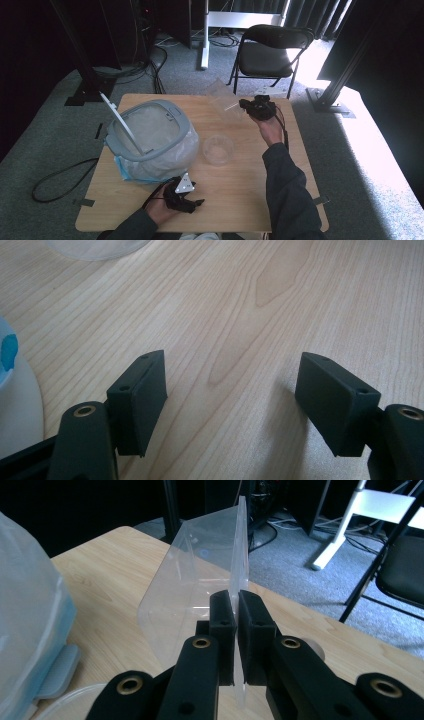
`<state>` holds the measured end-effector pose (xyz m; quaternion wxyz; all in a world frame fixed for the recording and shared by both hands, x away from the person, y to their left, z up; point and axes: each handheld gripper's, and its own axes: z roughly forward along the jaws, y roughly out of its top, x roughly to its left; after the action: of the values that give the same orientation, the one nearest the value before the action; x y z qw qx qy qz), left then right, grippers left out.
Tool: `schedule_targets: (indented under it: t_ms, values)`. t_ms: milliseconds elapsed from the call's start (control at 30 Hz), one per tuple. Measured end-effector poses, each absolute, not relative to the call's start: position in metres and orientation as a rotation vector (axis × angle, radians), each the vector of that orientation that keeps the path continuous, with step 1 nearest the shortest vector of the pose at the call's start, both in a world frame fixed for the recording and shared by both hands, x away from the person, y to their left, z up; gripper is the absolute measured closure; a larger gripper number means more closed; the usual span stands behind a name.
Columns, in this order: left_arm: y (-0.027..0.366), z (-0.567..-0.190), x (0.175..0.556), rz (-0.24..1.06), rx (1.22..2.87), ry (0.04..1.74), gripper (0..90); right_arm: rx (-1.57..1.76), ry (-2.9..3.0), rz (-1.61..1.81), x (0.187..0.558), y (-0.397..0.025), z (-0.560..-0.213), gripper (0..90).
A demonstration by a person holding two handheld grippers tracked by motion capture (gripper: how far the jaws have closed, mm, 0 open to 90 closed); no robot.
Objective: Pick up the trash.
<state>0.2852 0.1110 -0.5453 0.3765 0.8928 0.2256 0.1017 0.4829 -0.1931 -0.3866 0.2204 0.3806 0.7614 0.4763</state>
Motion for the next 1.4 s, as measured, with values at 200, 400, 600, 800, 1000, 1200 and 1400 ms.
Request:
schedule_targets:
  t_ms: [200, 400, 600, 800, 1000, 1200, 1400]
  values:
    - [0.111, -0.545, 0.286, 0.257, 2.283, 0.576, 28.9, 1.025, 2.120, 1.334, 0.485, -0.190, -0.381, 85.7]
    - [0.111, -0.545, 0.286, 0.258, 2.283, 0.575, 28.9, 1.005, 2.120, 1.388, 0.487, -0.187, -0.374, 85.7]
    - [0.110, -0.545, 0.286, 0.257, 2.282, 0.576, 28.9, 0.979, 2.143, 1.392, 0.488, -0.181, -0.371, 85.7]
    - [0.110, -0.546, 0.286, 0.257, 2.280, 0.576, 28.9, 0.940, 2.148, 1.410, 0.488, -0.174, -0.360, 85.7]
    - [0.110, -0.546, 0.286, 0.258, 2.279, 0.577, 28.9, 0.927, 2.143, 1.410, 0.492, -0.171, -0.352, 85.7]
    - [0.110, -0.546, 0.285, 0.257, 2.278, 0.579, 28.9, 0.935, 2.126, 1.426, 0.500, -0.167, -0.342, 85.8]
    - [0.110, -0.546, 0.286, 0.257, 2.279, 0.577, 28.9, 0.917, 2.129, 1.432, 0.505, -0.155, -0.331, 85.7]
